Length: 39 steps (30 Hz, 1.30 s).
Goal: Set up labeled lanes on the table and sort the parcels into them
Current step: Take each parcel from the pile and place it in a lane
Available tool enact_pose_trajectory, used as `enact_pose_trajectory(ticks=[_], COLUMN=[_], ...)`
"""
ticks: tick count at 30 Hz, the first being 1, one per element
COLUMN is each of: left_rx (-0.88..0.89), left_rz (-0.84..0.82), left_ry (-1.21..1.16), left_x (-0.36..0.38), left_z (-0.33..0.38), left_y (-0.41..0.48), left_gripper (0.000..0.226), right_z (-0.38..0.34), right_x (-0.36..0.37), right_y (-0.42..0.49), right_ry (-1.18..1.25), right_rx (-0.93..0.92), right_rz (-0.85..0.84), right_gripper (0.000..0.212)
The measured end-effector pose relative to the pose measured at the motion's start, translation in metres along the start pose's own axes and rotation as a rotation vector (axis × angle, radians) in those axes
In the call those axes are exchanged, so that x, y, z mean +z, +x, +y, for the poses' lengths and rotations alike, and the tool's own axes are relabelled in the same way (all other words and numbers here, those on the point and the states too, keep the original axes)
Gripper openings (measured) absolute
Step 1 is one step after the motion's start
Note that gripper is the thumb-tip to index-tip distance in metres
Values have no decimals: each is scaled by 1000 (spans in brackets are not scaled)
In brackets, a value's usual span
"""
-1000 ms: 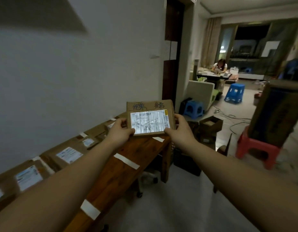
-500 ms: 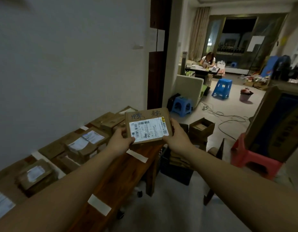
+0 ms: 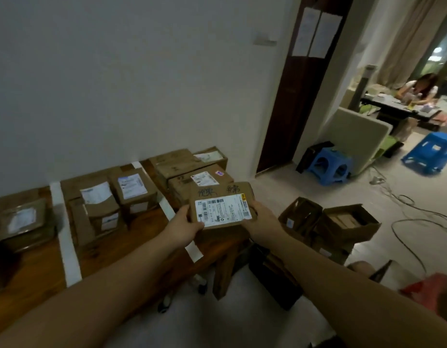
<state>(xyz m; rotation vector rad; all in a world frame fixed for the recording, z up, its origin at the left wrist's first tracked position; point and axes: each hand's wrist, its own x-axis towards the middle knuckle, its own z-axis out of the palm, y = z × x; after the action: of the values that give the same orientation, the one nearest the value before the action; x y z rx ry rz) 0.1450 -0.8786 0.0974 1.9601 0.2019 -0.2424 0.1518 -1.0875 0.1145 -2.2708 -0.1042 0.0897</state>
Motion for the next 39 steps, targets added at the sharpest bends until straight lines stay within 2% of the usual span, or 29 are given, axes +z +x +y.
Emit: enact_pose_trajectory(ticks=[3, 6, 10, 12, 15, 18, 24, 34, 39], left_rx=[-52, -79, -101, -93, -104, -154, -223, -291, -371], left_rz=[2, 2, 4, 27, 74, 163, 293, 334, 366], left_ry=[-2, 19, 11, 0, -14, -26, -4, 136, 226], left_x=[12, 20, 36, 46, 61, 75, 91, 90, 65], left_z=[-11, -20, -32, -36, -41, -46, -40, -34, -20], left_y=[16, 38, 58, 64, 72, 82, 98, 101, 80], left_gripper=[56, 54, 69, 71, 62, 62, 65, 65, 71], right_z=[23, 45, 70, 80, 96, 113, 133, 127, 91], right_x=[7, 16, 20, 21, 24, 28, 31, 36, 30], right_y=[31, 61, 90, 104, 125, 147, 178, 194, 191], right_ry=[-78, -103, -121, -108, -74, -83, -139, -197, -313], right_rx=[-48, -58, -33, -59, -82, -78, -121, -187, -267], right_rz=[-139, -206, -272, -312, -391, -480, -517, -594, -583], right_gripper=[5, 24, 37, 34, 23, 30, 53, 57, 68])
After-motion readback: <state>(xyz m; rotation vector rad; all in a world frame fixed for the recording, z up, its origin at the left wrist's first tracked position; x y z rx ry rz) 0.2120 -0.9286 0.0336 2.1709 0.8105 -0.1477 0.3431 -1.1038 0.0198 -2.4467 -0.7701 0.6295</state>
